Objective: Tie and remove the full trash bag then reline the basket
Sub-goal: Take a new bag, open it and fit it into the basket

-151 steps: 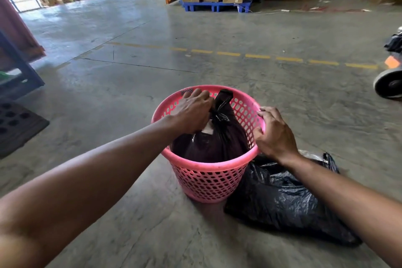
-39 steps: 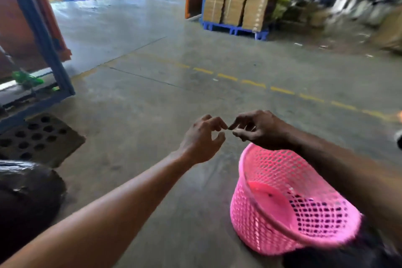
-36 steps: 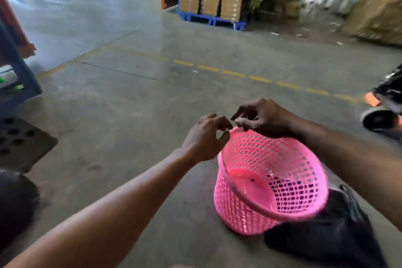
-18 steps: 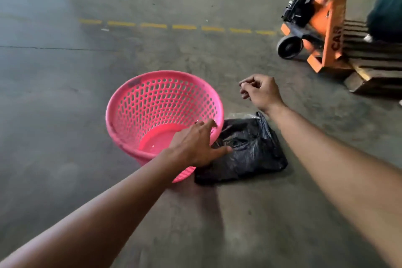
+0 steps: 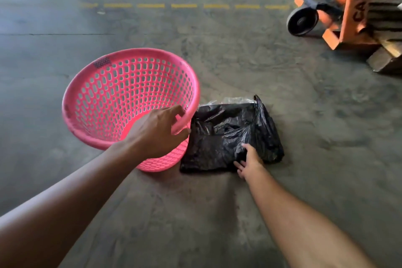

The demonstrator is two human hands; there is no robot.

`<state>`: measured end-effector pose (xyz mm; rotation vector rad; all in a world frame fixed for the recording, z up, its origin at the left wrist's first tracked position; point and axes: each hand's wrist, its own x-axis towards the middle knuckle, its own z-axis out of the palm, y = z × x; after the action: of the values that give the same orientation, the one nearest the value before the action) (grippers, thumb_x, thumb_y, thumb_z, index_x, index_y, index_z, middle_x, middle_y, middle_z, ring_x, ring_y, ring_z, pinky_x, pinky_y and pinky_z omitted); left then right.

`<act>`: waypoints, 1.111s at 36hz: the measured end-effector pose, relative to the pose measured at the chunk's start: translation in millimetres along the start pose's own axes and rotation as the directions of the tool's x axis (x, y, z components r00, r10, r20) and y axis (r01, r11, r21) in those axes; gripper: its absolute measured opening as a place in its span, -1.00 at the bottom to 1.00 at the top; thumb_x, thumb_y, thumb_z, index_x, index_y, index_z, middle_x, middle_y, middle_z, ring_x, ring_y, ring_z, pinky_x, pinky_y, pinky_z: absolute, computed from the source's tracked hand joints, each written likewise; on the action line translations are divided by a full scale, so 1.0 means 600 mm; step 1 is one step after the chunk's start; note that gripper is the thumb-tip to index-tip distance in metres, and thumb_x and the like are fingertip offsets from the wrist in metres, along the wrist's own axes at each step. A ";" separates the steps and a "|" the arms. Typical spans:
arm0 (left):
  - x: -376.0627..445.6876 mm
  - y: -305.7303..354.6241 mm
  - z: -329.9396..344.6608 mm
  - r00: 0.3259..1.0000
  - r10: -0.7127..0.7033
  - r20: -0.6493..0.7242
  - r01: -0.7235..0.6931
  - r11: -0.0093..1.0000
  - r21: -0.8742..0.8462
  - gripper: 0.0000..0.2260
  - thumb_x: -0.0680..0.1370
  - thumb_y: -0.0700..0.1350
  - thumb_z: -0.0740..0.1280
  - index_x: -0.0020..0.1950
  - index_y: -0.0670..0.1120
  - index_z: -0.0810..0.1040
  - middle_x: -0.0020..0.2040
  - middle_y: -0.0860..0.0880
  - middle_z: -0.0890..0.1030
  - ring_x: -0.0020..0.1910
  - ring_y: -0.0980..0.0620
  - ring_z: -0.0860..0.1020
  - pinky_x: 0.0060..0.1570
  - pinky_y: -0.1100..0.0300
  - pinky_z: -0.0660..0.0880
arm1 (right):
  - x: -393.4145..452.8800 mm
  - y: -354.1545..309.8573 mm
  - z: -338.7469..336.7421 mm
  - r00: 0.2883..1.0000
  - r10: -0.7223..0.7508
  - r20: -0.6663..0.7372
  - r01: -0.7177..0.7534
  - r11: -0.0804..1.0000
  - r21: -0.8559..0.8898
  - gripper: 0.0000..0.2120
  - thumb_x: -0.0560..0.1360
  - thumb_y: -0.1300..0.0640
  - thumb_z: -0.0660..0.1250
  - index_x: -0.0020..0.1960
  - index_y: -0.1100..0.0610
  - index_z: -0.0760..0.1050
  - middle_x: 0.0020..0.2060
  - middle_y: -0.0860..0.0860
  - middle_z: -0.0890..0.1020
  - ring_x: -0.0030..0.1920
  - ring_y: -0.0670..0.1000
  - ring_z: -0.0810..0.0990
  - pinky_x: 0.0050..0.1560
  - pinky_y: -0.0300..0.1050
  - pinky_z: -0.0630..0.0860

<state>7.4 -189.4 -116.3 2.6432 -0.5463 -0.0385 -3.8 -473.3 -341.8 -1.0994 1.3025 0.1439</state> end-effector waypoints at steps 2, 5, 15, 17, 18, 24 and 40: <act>-0.002 0.002 -0.001 1.000 0.010 0.002 -0.010 1.000 0.029 -0.75 0.48 0.11 0.41 0.11 0.10 0.52 -0.05 0.09 0.68 -0.17 -0.05 0.62 -0.19 0.10 0.50 | -0.014 0.003 0.011 0.998 0.054 -0.035 -0.053 0.998 0.016 -0.38 0.06 -0.15 0.55 0.04 0.12 0.60 0.09 0.05 0.65 -0.14 0.06 0.73 -0.36 -0.21 0.47; -0.002 0.002 -0.005 1.000 0.007 -0.011 -0.006 1.000 0.025 -0.79 0.50 0.08 0.40 0.11 0.11 0.55 -0.05 0.11 0.69 -0.21 -0.01 0.61 -0.23 0.14 0.46 | -0.042 0.009 0.029 0.995 0.101 0.004 -0.101 0.995 0.016 -0.69 0.23 -0.09 0.54 -0.22 0.10 0.57 -0.13 0.00 0.61 -0.24 -0.01 0.61 -0.29 -0.22 0.36; -0.005 0.005 0.000 0.998 0.023 -0.051 -0.021 0.999 0.032 -0.79 0.52 0.11 0.38 0.12 0.10 0.57 -0.02 0.12 0.68 -0.14 0.00 0.63 -0.21 0.13 0.47 | -0.075 -0.025 0.039 0.996 -0.026 0.087 0.020 0.997 0.072 -0.71 0.30 0.14 0.50 -0.02 0.22 0.59 -0.11 0.15 0.64 -0.15 0.18 0.64 -0.09 0.08 0.67; -0.004 0.010 0.002 0.998 0.026 -0.056 -0.024 0.999 0.039 -0.78 0.53 0.10 0.37 0.14 0.09 0.57 0.00 0.10 0.68 -0.10 -0.03 0.64 -0.18 0.10 0.50 | -0.093 -0.052 0.038 0.986 -0.088 0.139 0.064 0.983 0.169 -0.79 0.33 0.19 0.46 -0.05 0.21 0.59 -0.11 0.19 0.66 -0.16 0.20 0.65 0.02 0.20 0.66; -0.003 0.013 0.004 0.998 0.027 -0.059 -0.025 0.999 0.040 -0.78 0.53 0.10 0.37 0.14 0.08 0.57 0.01 0.09 0.68 -0.08 -0.05 0.64 -0.17 0.09 0.50 | -0.103 -0.070 0.040 0.978 -0.116 0.172 0.079 0.975 0.206 -0.83 0.35 0.21 0.43 -0.07 0.21 0.58 -0.09 0.21 0.67 -0.17 0.20 0.65 0.02 0.23 0.65; 0.005 0.016 0.008 0.998 0.015 -0.064 -0.013 0.999 0.032 -0.75 0.50 0.14 0.33 0.13 0.10 0.56 0.03 0.06 0.68 -0.06 -0.10 0.65 -0.16 -0.01 0.58 | -0.169 -0.192 0.040 0.939 -0.301 0.168 0.250 0.930 0.268 -0.59 0.27 0.12 0.43 0.10 0.23 0.64 0.06 0.22 0.73 -0.07 0.22 0.73 -0.02 0.25 0.64; 0.054 0.009 -0.052 0.914 -0.393 -0.104 0.180 0.621 -0.763 -0.50 0.53 0.34 0.25 0.20 -0.02 0.60 0.06 -0.07 0.69 0.04 -0.02 0.66 0.08 -0.06 0.62 | -0.554 -0.365 0.087 0.610 -0.675 0.415 0.231 0.653 0.722 -0.85 0.49 0.21 0.31 0.06 0.13 0.54 -0.09 0.09 0.62 -0.08 0.10 0.62 -0.07 -0.07 0.63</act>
<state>38.7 -193.2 -84.1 1.8407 0.0282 -0.0041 62.6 -393.0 45.9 -0.6814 0.2916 -0.2808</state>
